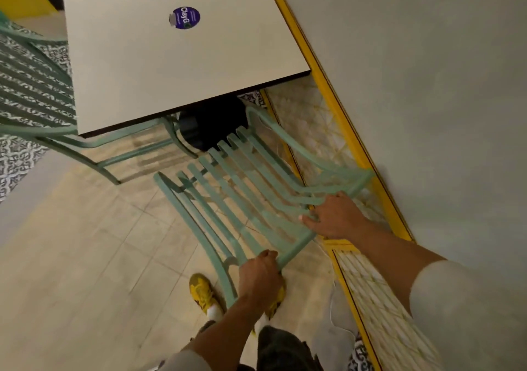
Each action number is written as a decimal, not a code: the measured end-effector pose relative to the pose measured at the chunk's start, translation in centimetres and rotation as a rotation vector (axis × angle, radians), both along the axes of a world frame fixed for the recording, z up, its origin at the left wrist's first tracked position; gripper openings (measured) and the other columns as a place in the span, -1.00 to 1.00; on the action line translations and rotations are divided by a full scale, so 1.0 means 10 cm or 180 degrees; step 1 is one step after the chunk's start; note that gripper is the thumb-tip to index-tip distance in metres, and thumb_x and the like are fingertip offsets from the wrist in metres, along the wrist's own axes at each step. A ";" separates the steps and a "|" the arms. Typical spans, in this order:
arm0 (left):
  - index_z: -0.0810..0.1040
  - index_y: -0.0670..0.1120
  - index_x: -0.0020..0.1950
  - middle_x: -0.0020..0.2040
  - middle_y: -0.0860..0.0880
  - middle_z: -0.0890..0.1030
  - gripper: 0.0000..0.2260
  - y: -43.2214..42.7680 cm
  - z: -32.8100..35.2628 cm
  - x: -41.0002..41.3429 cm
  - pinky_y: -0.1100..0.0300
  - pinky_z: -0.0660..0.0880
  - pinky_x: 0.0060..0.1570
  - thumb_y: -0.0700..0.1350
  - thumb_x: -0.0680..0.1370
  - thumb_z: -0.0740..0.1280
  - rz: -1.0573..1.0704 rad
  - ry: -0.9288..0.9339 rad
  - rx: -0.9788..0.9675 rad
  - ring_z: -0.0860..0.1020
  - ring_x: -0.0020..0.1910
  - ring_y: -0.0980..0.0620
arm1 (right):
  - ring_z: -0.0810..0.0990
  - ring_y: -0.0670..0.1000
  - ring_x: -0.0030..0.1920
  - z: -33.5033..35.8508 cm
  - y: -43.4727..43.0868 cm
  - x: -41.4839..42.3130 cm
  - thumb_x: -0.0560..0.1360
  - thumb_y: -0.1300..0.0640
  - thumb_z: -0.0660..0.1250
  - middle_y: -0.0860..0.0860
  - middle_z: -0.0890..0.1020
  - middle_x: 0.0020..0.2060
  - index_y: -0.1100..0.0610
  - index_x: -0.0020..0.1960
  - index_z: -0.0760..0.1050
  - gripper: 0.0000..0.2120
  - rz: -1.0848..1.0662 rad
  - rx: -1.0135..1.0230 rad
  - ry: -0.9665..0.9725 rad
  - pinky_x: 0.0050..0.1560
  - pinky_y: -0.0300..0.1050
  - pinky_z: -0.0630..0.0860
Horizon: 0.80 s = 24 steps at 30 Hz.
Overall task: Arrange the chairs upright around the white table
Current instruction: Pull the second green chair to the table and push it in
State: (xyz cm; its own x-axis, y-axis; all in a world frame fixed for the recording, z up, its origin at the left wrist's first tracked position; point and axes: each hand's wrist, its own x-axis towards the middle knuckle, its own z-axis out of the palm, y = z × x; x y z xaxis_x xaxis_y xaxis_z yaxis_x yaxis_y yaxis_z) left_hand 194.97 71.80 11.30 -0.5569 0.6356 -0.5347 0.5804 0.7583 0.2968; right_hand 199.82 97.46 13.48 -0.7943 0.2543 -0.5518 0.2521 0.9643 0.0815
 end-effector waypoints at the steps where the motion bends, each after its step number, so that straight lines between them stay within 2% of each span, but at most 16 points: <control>1: 0.61 0.09 0.35 0.15 0.08 0.69 -0.71 -0.01 -0.01 -0.01 0.08 0.67 -0.02 0.04 0.64 0.31 -0.0108 0.0031 0.0009 0.66 -0.08 0.05 | 0.67 0.12 0.24 -0.02 -0.01 0.02 0.68 -0.46 -0.09 0.05 0.77 0.01 -0.03 0.06 0.76 -0.24 -0.0012 0.0009 0.0031 0.43 0.16 0.40; 3: 0.59 0.08 0.37 0.15 0.07 0.70 -0.69 -0.05 -0.02 -0.02 0.08 0.67 -0.08 0.05 0.64 0.28 -0.0343 0.0118 -0.0014 0.67 -0.11 0.03 | 0.68 0.12 0.21 -0.04 -0.05 0.08 0.65 -0.48 -0.14 0.05 0.77 0.00 -0.03 0.09 0.75 -0.20 -0.0053 0.0006 -0.0009 0.40 0.15 0.42; 5: 0.59 0.08 0.36 0.12 0.06 0.70 -0.69 -0.09 -0.04 -0.05 0.08 0.66 -0.14 0.04 0.63 0.28 -0.0505 0.0206 -0.0080 0.67 -0.14 0.02 | 0.71 0.12 0.15 -0.07 -0.11 0.19 0.57 -0.54 -0.26 0.05 0.78 -0.02 -0.04 0.14 0.76 -0.06 -0.0145 0.0005 0.0057 0.36 0.14 0.44; 7: 0.59 0.06 0.36 0.11 0.06 0.70 -0.69 -0.16 -0.06 -0.10 0.07 0.68 -0.13 0.01 0.63 0.30 -0.0559 0.0226 -0.0127 0.67 -0.14 0.02 | 0.73 0.11 0.10 -0.09 -0.18 0.29 0.49 -0.61 -0.37 0.04 0.79 -0.04 -0.05 0.18 0.78 0.07 -0.0231 -0.0021 0.0278 0.34 0.13 0.43; 9: 0.58 0.06 0.40 0.15 0.05 0.70 -0.68 -0.22 -0.09 -0.15 0.04 0.68 -0.08 0.00 0.64 0.30 -0.0638 0.0240 -0.0096 0.68 -0.11 0.01 | 0.74 0.10 0.13 -0.12 -0.25 0.37 0.40 -0.71 -0.45 0.02 0.81 0.01 -0.03 0.21 0.77 0.22 -0.0334 -0.0088 0.0358 0.37 0.15 0.39; 11: 0.56 0.06 0.43 0.18 0.05 0.69 -0.66 -0.27 -0.10 -0.21 0.05 0.67 -0.05 0.00 0.64 0.31 -0.0690 0.0266 -0.0046 0.67 -0.09 0.01 | 0.73 0.10 0.20 -0.14 -0.31 0.43 0.33 -0.77 -0.41 0.01 0.80 0.10 -0.02 0.23 0.76 0.25 -0.0450 -0.0155 0.0343 0.42 0.21 0.34; 15: 0.56 0.07 0.45 0.21 0.08 0.69 -0.64 -0.37 -0.12 -0.28 0.11 0.62 -0.08 0.01 0.64 0.32 -0.0755 0.0344 0.0028 0.67 -0.07 0.01 | 0.73 0.09 0.10 -0.12 -0.43 0.53 0.28 -0.87 -0.17 0.00 0.78 -0.02 -0.01 0.08 0.74 0.13 -0.0501 -0.0393 0.0373 0.40 0.22 0.38; 19: 0.55 0.08 0.44 0.19 0.06 0.69 -0.63 -0.45 -0.17 -0.30 0.13 0.59 -0.05 -0.03 0.62 0.34 -0.0699 0.0305 0.0031 0.65 -0.03 0.02 | 0.68 0.10 0.28 -0.09 -0.46 0.62 0.17 -0.91 -0.10 -0.03 0.74 0.26 -0.02 0.36 0.66 0.26 -0.0365 -0.0466 0.0162 0.42 0.18 0.41; 20: 0.55 0.08 0.43 0.19 0.05 0.68 -0.63 -0.45 -0.19 -0.30 0.10 0.61 -0.02 -0.04 0.61 0.34 -0.0675 0.0295 -0.0018 0.64 -0.02 0.00 | 0.68 0.10 0.27 -0.09 -0.45 0.62 0.21 -0.89 -0.06 -0.05 0.73 0.27 -0.03 0.38 0.64 0.21 -0.0263 -0.0437 0.0140 0.42 0.15 0.44; 21: 0.56 0.08 0.42 0.17 0.04 0.68 -0.63 -0.44 -0.20 -0.30 0.07 0.62 0.01 -0.05 0.60 0.35 -0.0652 0.0283 -0.0072 0.64 -0.01 0.00 | 0.69 0.09 0.26 -0.07 -0.44 0.60 0.32 -0.82 0.04 -0.06 0.74 0.25 -0.05 0.39 0.63 0.06 -0.0151 -0.0398 0.0150 0.39 0.11 0.48; 23: 0.59 0.07 0.36 0.11 0.03 0.67 -0.67 -0.42 -0.20 -0.29 0.07 0.63 0.00 -0.07 0.59 0.36 -0.0586 0.0261 -0.0106 0.63 -0.04 -0.01 | 0.72 0.09 0.23 -0.03 -0.38 0.55 0.56 -0.42 0.31 -0.05 0.76 0.20 -0.07 0.40 0.61 -0.41 0.0014 -0.0293 0.0091 0.31 0.04 0.58; 24: 0.60 0.06 0.33 0.08 0.02 0.66 -0.70 -0.40 -0.21 -0.29 0.08 0.63 -0.02 -0.06 0.59 0.37 -0.0549 0.0260 -0.0098 0.62 -0.06 0.00 | 0.73 0.10 0.22 -0.02 -0.34 0.50 0.60 -0.21 0.37 -0.04 0.77 0.18 -0.08 0.42 0.60 -0.55 0.0062 -0.0223 0.0031 0.28 0.02 0.61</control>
